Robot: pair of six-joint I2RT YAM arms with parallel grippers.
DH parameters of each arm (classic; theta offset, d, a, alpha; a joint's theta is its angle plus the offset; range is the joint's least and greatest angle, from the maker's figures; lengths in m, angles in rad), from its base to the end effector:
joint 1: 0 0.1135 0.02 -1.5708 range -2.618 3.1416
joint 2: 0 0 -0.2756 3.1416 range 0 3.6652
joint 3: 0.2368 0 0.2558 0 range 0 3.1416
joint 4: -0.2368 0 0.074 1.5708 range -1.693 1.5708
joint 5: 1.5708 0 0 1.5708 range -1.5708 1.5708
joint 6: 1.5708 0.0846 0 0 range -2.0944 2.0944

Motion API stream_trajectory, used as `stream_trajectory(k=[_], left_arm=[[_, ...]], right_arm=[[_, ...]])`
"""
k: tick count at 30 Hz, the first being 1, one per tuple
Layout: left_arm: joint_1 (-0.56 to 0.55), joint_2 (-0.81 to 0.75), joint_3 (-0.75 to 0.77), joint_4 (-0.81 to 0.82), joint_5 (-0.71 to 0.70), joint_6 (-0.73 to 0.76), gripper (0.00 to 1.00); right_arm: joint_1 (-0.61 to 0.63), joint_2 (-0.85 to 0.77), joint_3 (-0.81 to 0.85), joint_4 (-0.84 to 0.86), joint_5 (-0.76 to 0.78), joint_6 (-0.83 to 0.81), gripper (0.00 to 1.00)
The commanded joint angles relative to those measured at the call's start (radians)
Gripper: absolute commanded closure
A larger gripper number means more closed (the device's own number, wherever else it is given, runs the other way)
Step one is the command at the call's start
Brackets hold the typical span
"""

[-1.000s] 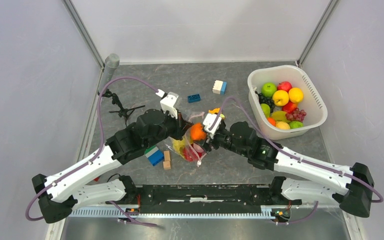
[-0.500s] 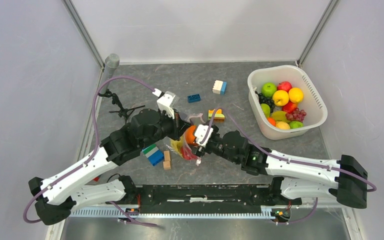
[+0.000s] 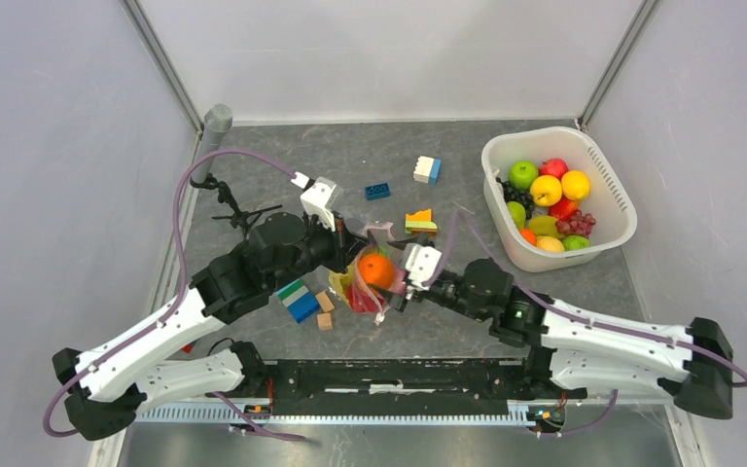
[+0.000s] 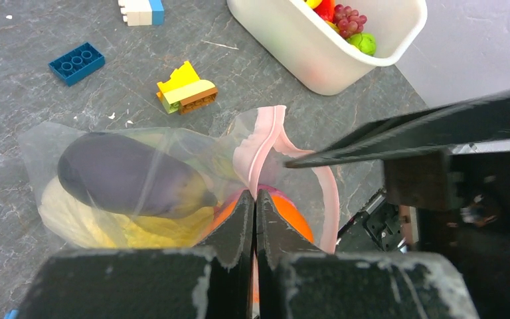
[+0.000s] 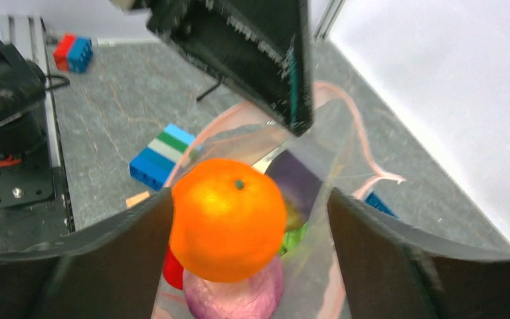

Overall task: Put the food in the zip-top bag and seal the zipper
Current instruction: Place the fake fruit in the zipper food storage bag.

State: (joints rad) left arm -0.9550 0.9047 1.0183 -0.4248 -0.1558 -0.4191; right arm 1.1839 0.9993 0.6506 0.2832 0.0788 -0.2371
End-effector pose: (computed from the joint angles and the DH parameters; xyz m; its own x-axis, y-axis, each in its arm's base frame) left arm 0.1493 -0.1883 0.3697 -0.4550 -0.0529 -0.8889 0.5867 0.7331 -0.3440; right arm 0.1130 0.2597 0.3064 0.1859 -0.1644 -0.9687 -0.8744 0.4221 -0.2394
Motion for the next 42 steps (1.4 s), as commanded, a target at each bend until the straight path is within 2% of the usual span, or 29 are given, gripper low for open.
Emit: stream_trajectory(k=[1, 3, 5, 7, 12, 17, 23, 26, 31, 34, 36, 39, 42], left_arm=[[0.003, -0.031, 0.023, 0.054, -0.028, 0.0, 0.97], [0.003, -0.027, 0.023, 0.054, -0.026, -0.001, 0.97], [0.002, -0.022, 0.023, 0.057, -0.022, -0.001, 0.97], [0.002, -0.018, 0.023, 0.059, -0.02, 0.001, 0.97], [0.003, -0.013, 0.023, 0.063, -0.02, 0.0, 0.97], [0.003, -0.007, 0.024, 0.064, -0.016, -0.001, 0.97], [0.003, -0.004, 0.028, 0.066, -0.007, -0.004, 0.97], [0.003, -0.003, 0.026, 0.066, 0.008, -0.008, 0.97], [0.002, -0.002, 0.027, 0.065, 0.024, -0.013, 0.97], [0.002, -0.007, 0.026, 0.062, 0.021, -0.012, 0.97], [0.002, -0.007, 0.025, 0.06, 0.016, -0.012, 0.97], [0.004, -0.009, 0.023, 0.058, 0.011, -0.01, 0.97], [0.003, -0.006, 0.021, 0.066, 0.008, -0.01, 0.97]], right_arm=[[0.003, -0.115, -0.006, 0.044, -0.034, 0.038, 0.2], [0.003, -0.135, 0.0, -0.004, -0.036, 0.055, 0.39], [0.003, -0.133, 0.008, -0.058, -0.048, 0.069, 0.62], [0.003, -0.122, 0.011, -0.106, -0.067, 0.093, 0.78], [0.003, -0.102, -0.005, -0.161, -0.187, 0.143, 0.9], [0.003, -0.122, -0.064, -0.084, -0.148, 0.157, 0.92], [0.003, 0.027, -0.005, -0.102, -0.003, 0.151, 0.93], [0.001, 0.075, -0.003, -0.01, 0.084, 0.139, 0.93], [-0.024, 0.118, 0.027, 0.097, 0.139, 0.124, 0.93], [-0.043, 0.107, 0.012, 0.146, 0.142, 0.156, 0.92], [-0.058, 0.093, 0.012, 0.118, 0.115, 0.175, 0.91], [-0.066, 0.039, -0.027, 0.097, 0.17, 0.195, 0.85], [-0.079, -0.044, -0.048, 0.063, 0.071, 0.203, 0.82]])
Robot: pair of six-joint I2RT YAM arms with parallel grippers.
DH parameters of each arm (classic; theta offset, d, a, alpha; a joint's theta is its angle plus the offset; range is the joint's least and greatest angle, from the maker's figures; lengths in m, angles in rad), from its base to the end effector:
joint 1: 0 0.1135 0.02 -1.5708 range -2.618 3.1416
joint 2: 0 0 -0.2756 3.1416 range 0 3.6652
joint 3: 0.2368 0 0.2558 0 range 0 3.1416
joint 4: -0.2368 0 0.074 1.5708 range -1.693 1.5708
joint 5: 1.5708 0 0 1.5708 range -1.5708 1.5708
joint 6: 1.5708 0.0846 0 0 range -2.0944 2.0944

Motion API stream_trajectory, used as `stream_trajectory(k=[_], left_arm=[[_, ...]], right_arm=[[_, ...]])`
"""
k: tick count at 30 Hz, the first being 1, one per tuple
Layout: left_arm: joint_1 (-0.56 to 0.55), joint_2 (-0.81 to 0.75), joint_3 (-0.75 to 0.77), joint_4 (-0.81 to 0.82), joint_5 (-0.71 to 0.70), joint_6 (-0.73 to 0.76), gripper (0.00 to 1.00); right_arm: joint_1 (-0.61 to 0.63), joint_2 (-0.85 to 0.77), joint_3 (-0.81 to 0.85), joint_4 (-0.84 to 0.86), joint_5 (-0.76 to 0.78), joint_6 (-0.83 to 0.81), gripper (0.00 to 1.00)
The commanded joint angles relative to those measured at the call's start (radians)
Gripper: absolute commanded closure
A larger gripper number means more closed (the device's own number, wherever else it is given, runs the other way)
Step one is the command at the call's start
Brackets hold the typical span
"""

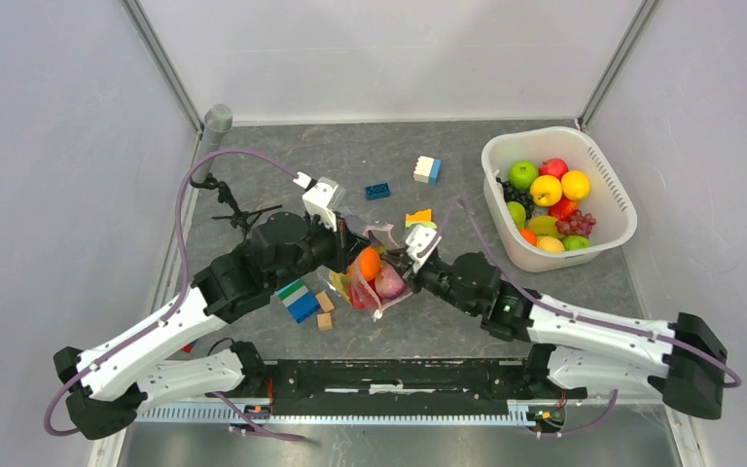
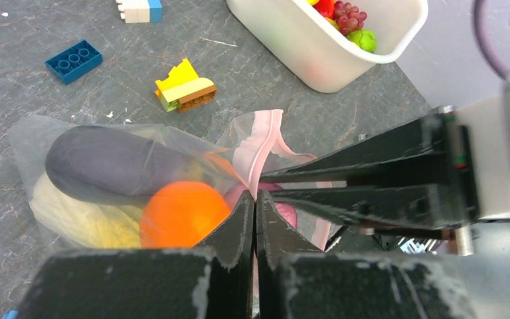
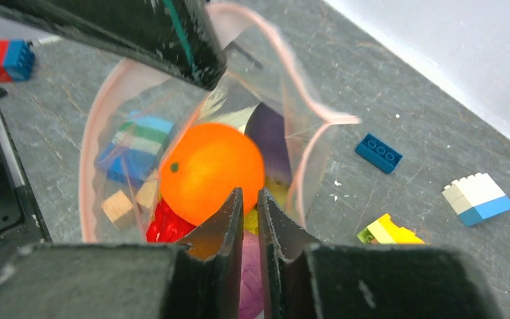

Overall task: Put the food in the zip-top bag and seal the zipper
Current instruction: Place the fake fruit in the zipper food storage bag, then pick up the fake fruit from the bin.

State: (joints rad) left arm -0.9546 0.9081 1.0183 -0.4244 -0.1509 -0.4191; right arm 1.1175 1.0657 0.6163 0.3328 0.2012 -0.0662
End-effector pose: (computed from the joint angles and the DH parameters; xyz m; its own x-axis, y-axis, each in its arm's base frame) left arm 0.1496 -0.1893 0.3690 -0.4578 -0.0496 -0.8876 0.5888 0.7311 -0.3446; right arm 0.1433 0.2556 0.2825 0.0017 -0.1445 -0.9895 -0.7956 0.5993 -0.0889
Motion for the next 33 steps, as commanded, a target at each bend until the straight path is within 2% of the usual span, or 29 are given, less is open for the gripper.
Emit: stream_trajectory(k=[1, 4, 6, 9, 10, 11, 12, 14, 16, 18, 19, 20, 25, 29, 33], left_arm=[[0.002, -0.007, 0.022, 0.064, 0.002, -0.009, 0.97], [0.003, -0.005, 0.016, 0.073, -0.006, -0.009, 0.97], [0.002, -0.002, 0.014, 0.076, -0.007, -0.009, 0.97], [0.002, -0.001, 0.011, 0.075, -0.006, -0.01, 0.97], [0.002, -0.003, 0.011, 0.072, -0.008, -0.008, 0.97], [0.002, -0.005, 0.011, 0.071, -0.01, -0.009, 0.97], [0.002, -0.009, 0.011, 0.069, -0.015, -0.007, 0.97], [0.003, -0.012, 0.01, 0.066, -0.021, -0.004, 0.97], [0.003, -0.015, 0.011, 0.065, -0.025, -0.003, 0.97], [0.002, -0.014, 0.011, 0.064, -0.025, -0.003, 0.97], [0.002, -0.015, 0.011, 0.064, -0.023, -0.004, 0.97], [0.003, -0.013, 0.012, 0.063, -0.019, -0.004, 0.97], [0.003, -0.017, 0.011, 0.055, -0.018, -0.004, 0.97], [0.003, -0.021, 0.009, 0.05, -0.021, -0.002, 0.97], [0.003, -0.01, 0.012, 0.047, -0.01, 0.002, 0.97]], right_arm=[[-0.013, -0.149, -0.025, 0.018, -0.091, 0.031, 0.8], [-0.013, -0.246, -0.064, 0.043, -0.198, 0.012, 0.73], [-0.014, -0.294, -0.056, 0.006, -0.175, -0.004, 0.72], [-0.013, -0.33, -0.026, -0.091, -0.003, -0.057, 0.68], [-0.015, -0.338, -0.018, -0.113, 0.083, -0.074, 0.63], [-0.017, -0.345, -0.012, -0.129, 0.15, -0.098, 0.52], [-0.025, -0.349, -0.009, -0.136, 0.206, -0.122, 0.46], [-0.058, -0.356, -0.005, -0.128, 0.28, -0.179, 0.45], [-0.134, -0.352, 0.023, -0.136, 0.318, -0.183, 0.43], [-0.245, -0.343, 0.052, -0.155, 0.281, -0.17, 0.42], [-0.304, -0.333, 0.06, -0.159, 0.269, -0.164, 0.4], [-0.353, -0.319, 0.073, -0.165, 0.269, -0.156, 0.32], [-0.59, -0.174, 0.174, -0.292, 0.263, -0.084, 0.26], [-0.825, -0.061, 0.203, -0.33, 0.124, 0.041, 0.24], [-1.001, 0.065, 0.214, -0.33, 0.059, 0.206, 0.16]])
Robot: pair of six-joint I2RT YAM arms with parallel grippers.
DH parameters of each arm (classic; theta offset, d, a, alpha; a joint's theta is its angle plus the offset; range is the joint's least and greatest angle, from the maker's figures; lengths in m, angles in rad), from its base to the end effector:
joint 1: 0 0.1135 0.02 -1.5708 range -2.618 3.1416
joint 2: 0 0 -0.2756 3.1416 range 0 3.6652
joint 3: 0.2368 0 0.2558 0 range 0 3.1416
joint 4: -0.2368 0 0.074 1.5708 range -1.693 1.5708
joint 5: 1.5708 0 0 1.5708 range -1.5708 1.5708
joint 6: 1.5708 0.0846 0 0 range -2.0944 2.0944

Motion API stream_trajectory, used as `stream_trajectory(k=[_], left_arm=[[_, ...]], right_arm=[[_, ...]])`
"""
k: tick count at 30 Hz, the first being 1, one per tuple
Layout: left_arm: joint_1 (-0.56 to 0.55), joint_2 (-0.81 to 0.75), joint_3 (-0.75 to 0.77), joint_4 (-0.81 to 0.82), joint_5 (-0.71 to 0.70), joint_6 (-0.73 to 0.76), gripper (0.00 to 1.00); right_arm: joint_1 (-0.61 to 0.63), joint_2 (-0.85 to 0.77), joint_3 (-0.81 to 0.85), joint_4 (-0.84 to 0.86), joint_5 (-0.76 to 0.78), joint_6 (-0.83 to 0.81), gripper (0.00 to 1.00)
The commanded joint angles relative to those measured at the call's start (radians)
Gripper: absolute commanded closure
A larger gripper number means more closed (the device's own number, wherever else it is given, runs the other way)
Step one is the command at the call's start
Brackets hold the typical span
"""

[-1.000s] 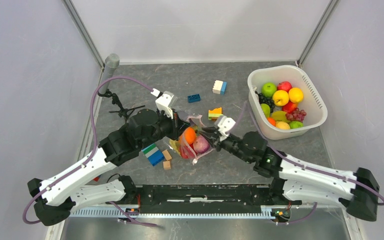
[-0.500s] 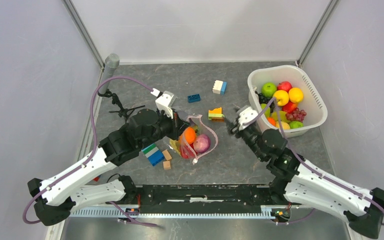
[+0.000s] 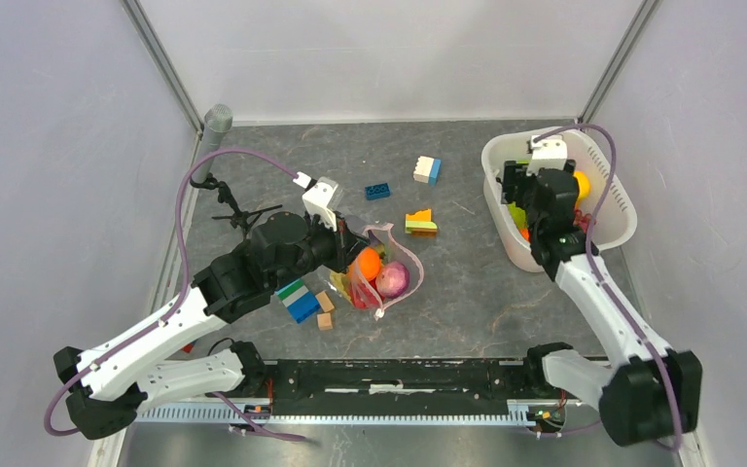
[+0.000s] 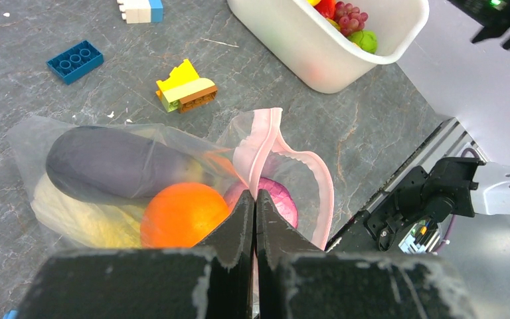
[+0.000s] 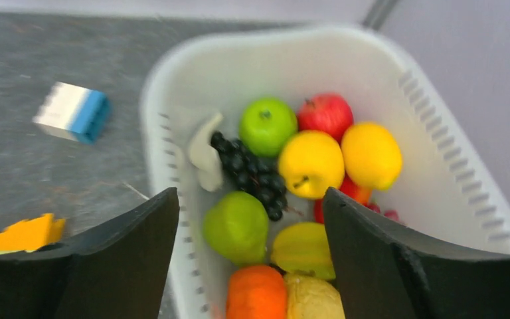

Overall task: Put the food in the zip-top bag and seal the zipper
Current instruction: Pick up the fake fruit from the bin.

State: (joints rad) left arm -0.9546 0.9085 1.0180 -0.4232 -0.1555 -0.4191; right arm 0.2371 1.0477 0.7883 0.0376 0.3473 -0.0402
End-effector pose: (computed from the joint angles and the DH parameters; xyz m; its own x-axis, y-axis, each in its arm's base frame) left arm 0.1500 -0.1891 0.3690 -0.4563 -0.0512 -0.8883 0.5861 0.7338 -0.3434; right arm 0.2866 0.0396 0.3127 -0.2178 -0.0915 -0.9717 0.0932 0.9891 -0.1140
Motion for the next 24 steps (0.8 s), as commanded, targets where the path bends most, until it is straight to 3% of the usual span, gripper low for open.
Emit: stream_trajectory(k=[1, 11, 20, 24], left_arm=[[0.003, -0.008, 0.014, 0.046, -0.003, 0.003, 0.97], [0.004, -0.006, 0.003, 0.045, 0.009, 0.014, 0.97], [0.004, -0.018, 0.014, 0.022, -0.003, 0.04, 0.96], [0.005, -0.01, 0.015, 0.02, -0.007, 0.055, 0.96]], right_arm=[[-0.151, 0.113, 0.044, -0.035, -0.093, 0.202, 0.15], [-0.4, 0.33, 0.153, 0.004, -0.032, 0.406, 0.06], [-0.465, 0.511, 0.271, -0.01, -0.034, 0.468, 0.06], [-0.472, 0.565, 0.283, 0.062, -0.022, 0.454, 0.08]])
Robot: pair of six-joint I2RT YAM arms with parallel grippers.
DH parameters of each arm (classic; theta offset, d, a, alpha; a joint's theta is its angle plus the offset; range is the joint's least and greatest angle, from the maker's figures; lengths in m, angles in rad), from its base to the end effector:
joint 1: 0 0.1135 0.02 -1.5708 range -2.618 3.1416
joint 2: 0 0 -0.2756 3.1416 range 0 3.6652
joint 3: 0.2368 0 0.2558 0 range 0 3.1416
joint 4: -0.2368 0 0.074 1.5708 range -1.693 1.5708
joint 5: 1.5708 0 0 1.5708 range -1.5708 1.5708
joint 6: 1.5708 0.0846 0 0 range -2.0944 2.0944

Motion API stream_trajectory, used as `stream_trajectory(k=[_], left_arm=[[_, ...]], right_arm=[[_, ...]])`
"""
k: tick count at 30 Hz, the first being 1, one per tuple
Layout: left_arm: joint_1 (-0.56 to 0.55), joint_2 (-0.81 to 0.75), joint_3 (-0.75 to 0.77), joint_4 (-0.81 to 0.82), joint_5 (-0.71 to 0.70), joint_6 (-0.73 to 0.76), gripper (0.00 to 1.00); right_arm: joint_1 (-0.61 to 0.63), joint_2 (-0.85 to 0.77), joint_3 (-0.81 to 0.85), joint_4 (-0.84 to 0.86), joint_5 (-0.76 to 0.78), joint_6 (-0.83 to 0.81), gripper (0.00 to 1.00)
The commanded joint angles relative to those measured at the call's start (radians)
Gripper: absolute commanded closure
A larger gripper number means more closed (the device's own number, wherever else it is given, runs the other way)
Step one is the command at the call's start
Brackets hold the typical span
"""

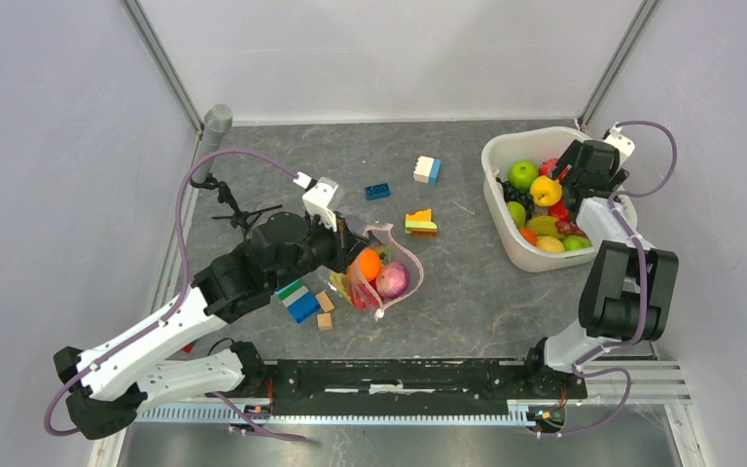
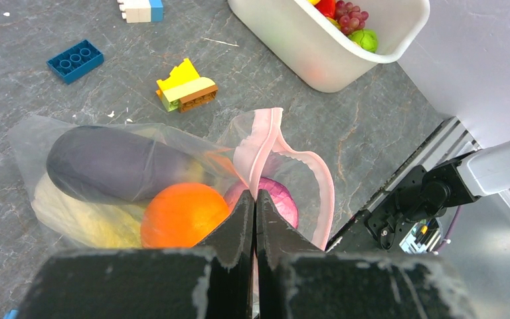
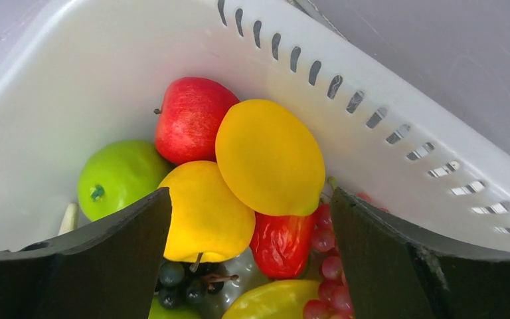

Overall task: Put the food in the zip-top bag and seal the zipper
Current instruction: Pick up the fake fruit from the bin.

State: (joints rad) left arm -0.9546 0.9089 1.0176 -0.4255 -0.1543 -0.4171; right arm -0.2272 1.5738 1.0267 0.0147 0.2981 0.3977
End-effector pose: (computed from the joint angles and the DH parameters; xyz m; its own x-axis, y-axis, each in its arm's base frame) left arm 0.1499 -0.1892 0.3684 -0.4571 -0.0472 -0.8882 0.5872 0.7341 -0.3412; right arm 0.3820 -0.1138 0.2324 -0.2771 0.4440 -0.8521 0.6174 0.7618 0.1962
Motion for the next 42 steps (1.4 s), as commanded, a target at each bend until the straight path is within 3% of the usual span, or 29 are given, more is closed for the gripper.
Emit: stream_trajectory(k=[1, 9, 16, 19, 21, 26, 37, 42], left_arm=[[0.004, -0.006, 0.016, 0.021, -0.008, 0.053, 0.96], [0.005, 0.005, 0.017, 0.018, -0.011, 0.061, 0.97], [0.006, 0.017, 0.021, 0.014, -0.012, 0.06, 0.97], [0.006, 0.016, 0.019, 0.012, -0.015, 0.06, 0.97], [0.005, 0.017, 0.019, 0.013, -0.016, 0.058, 0.97], [0.007, 0.017, 0.024, 0.007, -0.015, 0.057, 0.97], [0.006, -0.007, 0.012, 0.004, -0.002, 0.042, 0.97], [0.007, -0.028, 0.003, 0.003, -0.014, 0.041, 0.97]], right_arm=[[-0.009, 0.054, 0.044, 0.107, 0.034, 0.014, 0.08], [-0.015, 0.149, 0.083, 0.126, 0.149, 0.051, 0.06], [-0.016, 0.229, 0.12, 0.158, 0.137, 0.078, 0.1], [-0.018, 0.259, 0.127, 0.179, 0.102, 0.063, 0.14], [-0.022, 0.264, 0.123, 0.176, 0.078, 0.066, 0.24], [-0.03, 0.196, 0.06, 0.243, 0.02, 0.054, 0.46], [-0.043, -0.135, -0.079, 0.211, -0.16, -0.004, 0.52], [-0.057, -0.26, -0.126, 0.183, -0.423, -0.002, 0.5]])
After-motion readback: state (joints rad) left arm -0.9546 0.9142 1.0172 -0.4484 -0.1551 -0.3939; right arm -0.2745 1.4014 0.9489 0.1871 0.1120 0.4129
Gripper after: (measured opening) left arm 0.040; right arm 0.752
